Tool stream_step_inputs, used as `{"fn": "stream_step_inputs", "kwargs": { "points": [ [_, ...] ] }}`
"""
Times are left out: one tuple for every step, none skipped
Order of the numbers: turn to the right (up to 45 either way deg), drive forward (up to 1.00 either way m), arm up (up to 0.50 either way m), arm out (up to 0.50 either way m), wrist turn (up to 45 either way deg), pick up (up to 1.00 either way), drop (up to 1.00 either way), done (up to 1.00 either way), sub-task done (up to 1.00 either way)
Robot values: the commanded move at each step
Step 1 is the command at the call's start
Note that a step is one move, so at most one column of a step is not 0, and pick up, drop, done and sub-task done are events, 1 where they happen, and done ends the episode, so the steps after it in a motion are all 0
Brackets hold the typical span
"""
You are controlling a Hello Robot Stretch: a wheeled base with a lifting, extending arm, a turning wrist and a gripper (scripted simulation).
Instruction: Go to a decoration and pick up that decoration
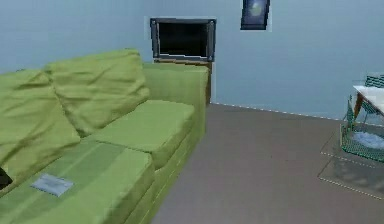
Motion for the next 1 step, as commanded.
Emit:
{"fn": "stream_step_inputs", "kwargs": {
  "points": [
    [18.0,0.0,0.0,0.0,0.0,0.0,0.0,0.0,0.0]
  ]
}}
